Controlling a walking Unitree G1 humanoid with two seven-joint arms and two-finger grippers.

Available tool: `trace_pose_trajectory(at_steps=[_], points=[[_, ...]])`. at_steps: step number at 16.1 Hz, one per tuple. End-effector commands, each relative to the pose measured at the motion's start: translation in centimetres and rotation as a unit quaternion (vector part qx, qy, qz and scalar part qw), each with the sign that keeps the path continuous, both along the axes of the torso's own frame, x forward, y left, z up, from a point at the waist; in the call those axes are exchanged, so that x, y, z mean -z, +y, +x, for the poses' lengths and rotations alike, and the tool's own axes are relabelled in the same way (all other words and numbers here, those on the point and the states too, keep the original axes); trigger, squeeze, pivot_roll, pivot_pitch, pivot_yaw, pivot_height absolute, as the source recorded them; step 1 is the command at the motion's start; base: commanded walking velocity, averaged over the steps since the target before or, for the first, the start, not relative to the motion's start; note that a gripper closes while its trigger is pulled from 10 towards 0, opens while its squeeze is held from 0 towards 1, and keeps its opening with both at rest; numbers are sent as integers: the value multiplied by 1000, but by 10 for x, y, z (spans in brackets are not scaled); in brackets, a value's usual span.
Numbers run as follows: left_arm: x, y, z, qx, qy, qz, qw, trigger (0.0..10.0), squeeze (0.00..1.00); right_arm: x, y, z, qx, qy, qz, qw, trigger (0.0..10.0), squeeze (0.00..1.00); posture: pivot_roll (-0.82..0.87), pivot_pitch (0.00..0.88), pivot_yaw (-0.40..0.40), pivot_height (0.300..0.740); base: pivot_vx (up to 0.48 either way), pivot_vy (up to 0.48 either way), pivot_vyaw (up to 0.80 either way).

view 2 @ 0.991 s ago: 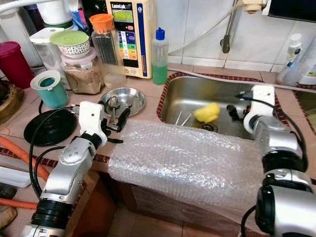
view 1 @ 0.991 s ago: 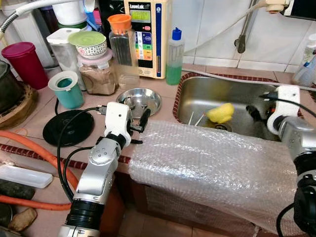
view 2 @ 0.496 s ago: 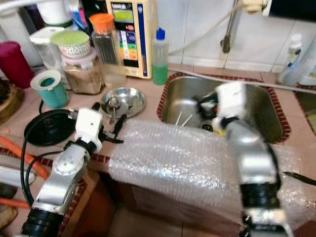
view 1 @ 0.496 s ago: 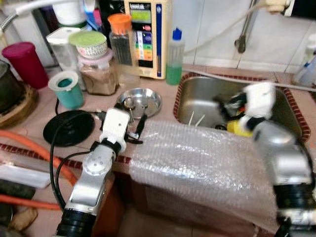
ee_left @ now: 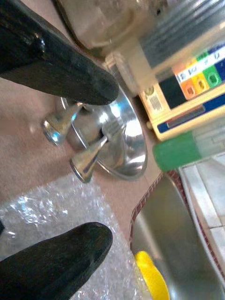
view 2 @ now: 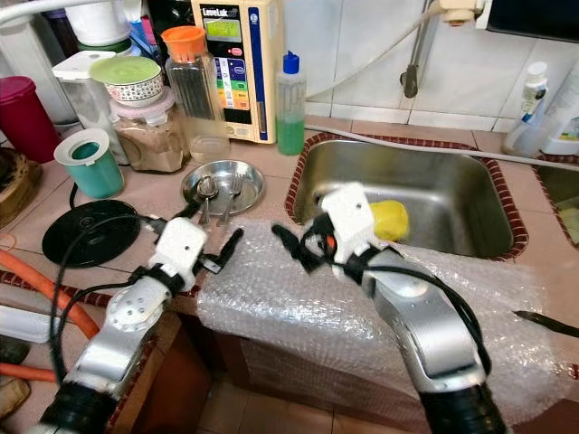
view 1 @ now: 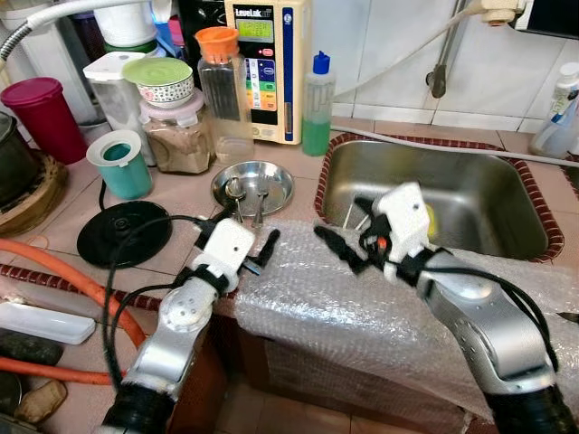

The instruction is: Kitchen organization

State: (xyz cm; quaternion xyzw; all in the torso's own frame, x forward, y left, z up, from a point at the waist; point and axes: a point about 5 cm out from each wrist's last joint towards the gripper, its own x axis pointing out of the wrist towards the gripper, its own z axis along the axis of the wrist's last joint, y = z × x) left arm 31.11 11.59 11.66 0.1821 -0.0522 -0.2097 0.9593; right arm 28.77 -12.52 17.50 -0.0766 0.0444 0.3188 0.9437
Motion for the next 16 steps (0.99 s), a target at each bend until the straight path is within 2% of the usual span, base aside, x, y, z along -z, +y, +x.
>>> trace_pose_trajectory(at_steps=[1,2,4,6,7,10,11,13,16], points=[[-2,-1,4,7,-5,3,1000,10000,0,-3,1,-3,2,-2,-4,1000,10000,0,-14,0,54,740,0,0,0],[-4,0,7,-3,-6,-6,1000,10000,0,-1,-3,-4,12,-6,-12,1000,10000,0,-22,0,59,740,0,0,0],[-14,-1,11,-17,-20,-41,999,10000,0,3,-16,-4,73,-16,5,997,10000,0,-28,0,64,740,0,0,0],[-24,1,10,-53,-12,-143,988,10000,0,6,-32,-10,150,-41,20,988,10000,0,-27,0,67,740,0,0,0],[-27,0,8,-55,-14,-165,985,10000,0,6,-36,-13,167,-48,25,984,10000,0,-26,0,68,740,0,0,0],[-43,-4,-2,-37,-36,-186,981,10000,0,1,-54,-24,208,-76,13,975,10000,0,-24,0,68,740,0,0,0],[-46,-5,-5,-30,-42,-176,983,10000,0,-1,-61,-24,224,-76,27,971,10000,0,-24,0,69,740,0,0,0],[-48,-6,-9,-26,-41,-185,982,10000,0,-2,-64,-24,234,-77,27,969,10000,0,-21,0,72,740,0,0,0],[-43,-13,-18,-17,-28,-183,983,10000,0,0,-64,-22,250,-76,33,965,10000,0,-2,0,55,740,0,0,-604]])
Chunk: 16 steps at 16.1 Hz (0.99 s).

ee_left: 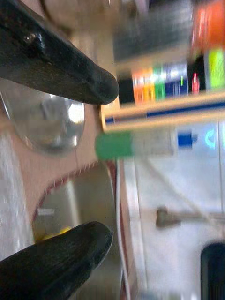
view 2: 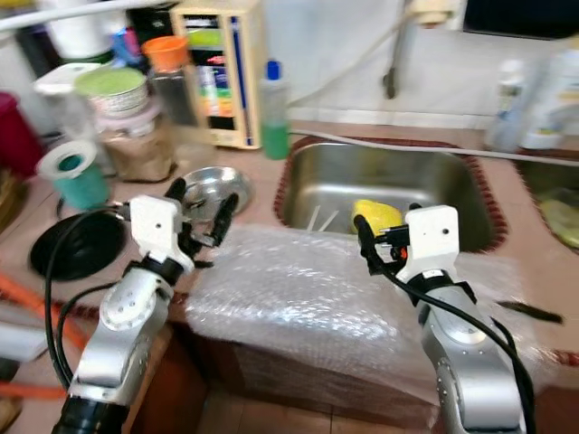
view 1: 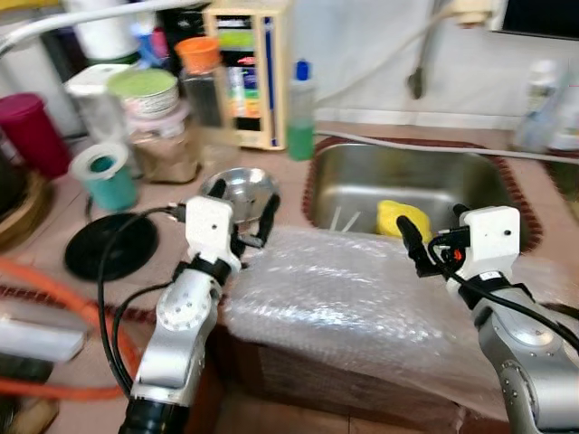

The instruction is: Kitchen organization

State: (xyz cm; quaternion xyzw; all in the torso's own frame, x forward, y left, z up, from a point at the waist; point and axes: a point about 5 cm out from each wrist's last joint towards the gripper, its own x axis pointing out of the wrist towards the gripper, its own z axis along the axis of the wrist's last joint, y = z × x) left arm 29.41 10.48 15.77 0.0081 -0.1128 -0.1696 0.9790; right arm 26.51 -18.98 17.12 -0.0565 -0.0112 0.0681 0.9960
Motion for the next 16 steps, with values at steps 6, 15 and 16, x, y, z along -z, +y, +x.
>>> trace_pose_trajectory(at_steps=[6,15,16], points=[[5,10,-4,-31,18,7,999,10000,0,-4,15,12,-14,-14,12,1000,10000,0,19,0,36,740,0,0,-340],[5,7,-3,-50,25,-2,998,10000,0,-2,26,13,-25,-11,6,1000,10000,0,8,0,26,740,0,-286,0],[5,7,-3,-51,26,-3,998,10000,0,-3,26,14,-26,-12,4,1000,10000,0,6,0,25,740,0,-405,0]])
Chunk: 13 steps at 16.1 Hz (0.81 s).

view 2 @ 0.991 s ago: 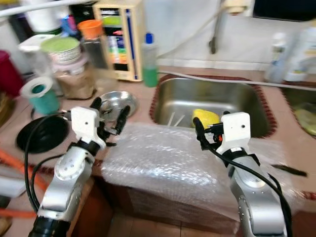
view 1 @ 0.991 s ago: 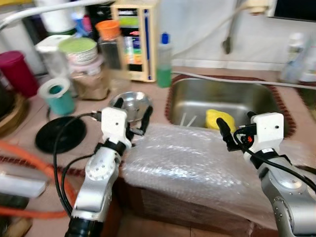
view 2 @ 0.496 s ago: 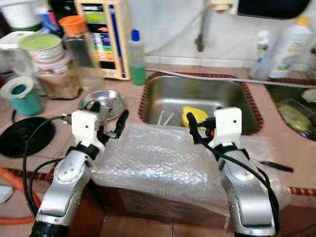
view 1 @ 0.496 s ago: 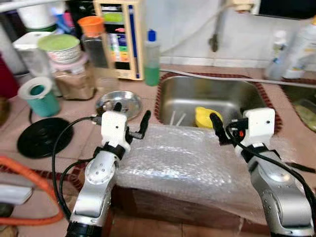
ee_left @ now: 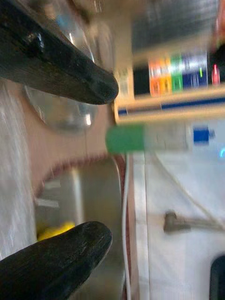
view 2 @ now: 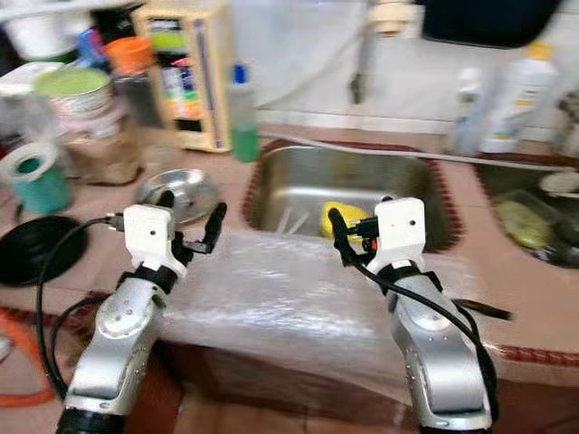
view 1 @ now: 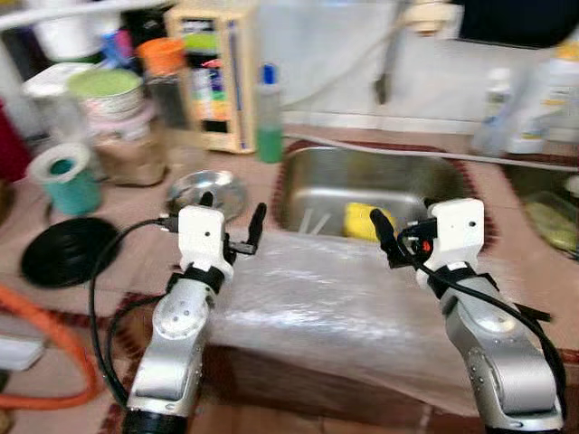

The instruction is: Kitchen organization

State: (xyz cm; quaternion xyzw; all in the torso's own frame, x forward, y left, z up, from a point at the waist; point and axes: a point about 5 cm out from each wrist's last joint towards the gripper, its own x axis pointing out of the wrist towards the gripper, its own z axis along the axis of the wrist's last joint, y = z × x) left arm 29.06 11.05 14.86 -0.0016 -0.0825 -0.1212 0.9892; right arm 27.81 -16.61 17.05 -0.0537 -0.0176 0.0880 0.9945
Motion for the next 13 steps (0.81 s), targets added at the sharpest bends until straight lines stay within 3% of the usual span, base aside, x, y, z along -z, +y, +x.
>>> trace_pose_trajectory(at_steps=[1,3,13], points=[[-4,1,0,-3,-4,4,1000,10000,0,-4,2,1,-5,-7,1,1000,10000,0,6,0,25,740,0,-405,0],[-4,0,1,-2,-5,7,1000,10000,0,-4,3,2,-6,-8,0,1000,10000,0,8,0,27,740,0,-386,0],[-6,14,8,-55,-14,27,998,10000,0,-1,9,1,-18,-9,-1,1000,10000,0,12,0,39,740,0,0,0]])
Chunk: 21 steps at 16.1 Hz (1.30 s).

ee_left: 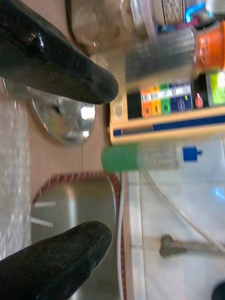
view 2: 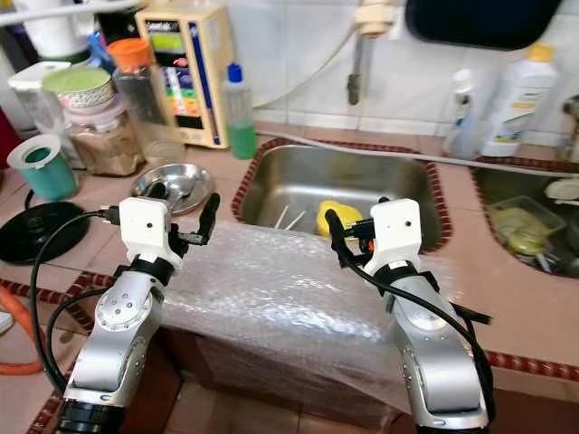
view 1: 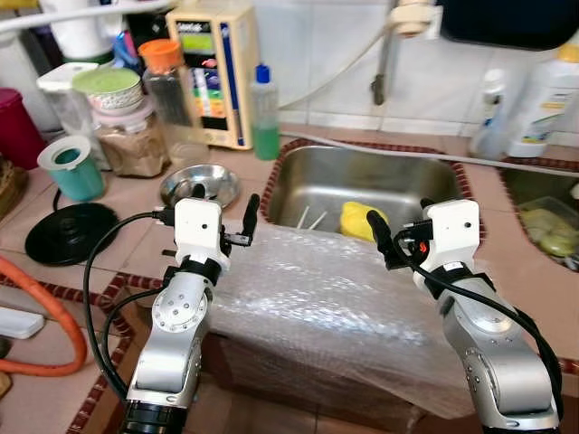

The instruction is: Kitchen organization

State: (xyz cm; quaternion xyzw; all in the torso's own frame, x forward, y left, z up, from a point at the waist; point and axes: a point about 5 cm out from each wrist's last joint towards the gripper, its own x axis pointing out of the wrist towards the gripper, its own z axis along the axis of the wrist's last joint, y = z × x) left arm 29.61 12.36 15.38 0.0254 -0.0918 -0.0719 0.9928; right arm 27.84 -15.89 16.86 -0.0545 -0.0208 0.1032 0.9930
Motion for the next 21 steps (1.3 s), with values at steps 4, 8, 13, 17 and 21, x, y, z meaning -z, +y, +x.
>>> trace_pose_trajectory(at_steps=[4,8,13,17,21], points=[[4,8,8,-24,8,26,999,10000,0,-4,3,1,-6,-12,1,1000,10000,0,10,0,41,740,0,0,527],[16,10,10,-6,23,51,998,10000,0,-4,4,1,-7,-11,1,1000,10000,0,6,0,42,740,0,0,223],[33,5,18,25,65,30,997,10000,0,-6,17,-5,-76,7,21,997,10000,0,-13,0,40,740,0,0,0],[40,9,35,-5,90,-12,996,10000,0,-8,28,-15,-153,26,19,988,10000,0,-48,0,40,740,0,0,0],[46,13,42,-25,108,-42,993,10000,0,-8,30,-21,-170,35,24,985,10000,0,-64,0,49,740,0,0,0]])
